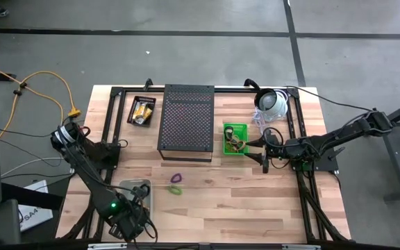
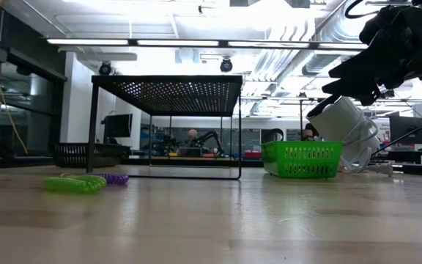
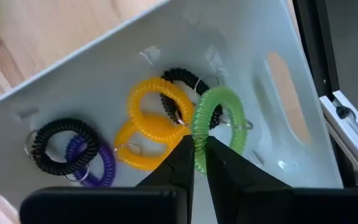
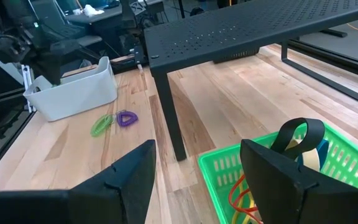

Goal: Pick & Place Office Desk Supplies
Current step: Put the green spring keychain into the gray bin

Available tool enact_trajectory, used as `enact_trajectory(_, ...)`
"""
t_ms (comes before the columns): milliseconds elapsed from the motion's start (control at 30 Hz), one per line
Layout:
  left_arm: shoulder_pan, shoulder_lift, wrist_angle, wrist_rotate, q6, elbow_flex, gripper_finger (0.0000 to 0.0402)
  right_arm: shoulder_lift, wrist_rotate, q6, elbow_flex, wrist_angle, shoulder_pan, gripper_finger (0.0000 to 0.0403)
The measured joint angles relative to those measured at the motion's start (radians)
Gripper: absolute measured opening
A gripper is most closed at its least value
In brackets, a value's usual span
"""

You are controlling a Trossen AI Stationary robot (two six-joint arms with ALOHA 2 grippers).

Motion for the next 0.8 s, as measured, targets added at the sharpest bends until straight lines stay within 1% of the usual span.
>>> enact_trajectory(233, 0.000, 0.000, 0.000, -0.001, -0.004, 0.000, 0.0029, 0.000, 0.000, 0.000, 0.000, 0.000, 0.000, 0.0223)
enact_trajectory(533, 0.000, 0.000, 0.000, -0.001, -0.012, 0.000, 0.0070, 0.000, 0.000, 0.000, 0.000, 0.000, 0.000, 0.0223)
enact_trajectory(800, 0.000, 0.000, 0.000, -0.001, -0.012, 0.000, 0.0073, 0.000, 0.000, 0.000, 0.000, 0.000, 0.000, 0.0223)
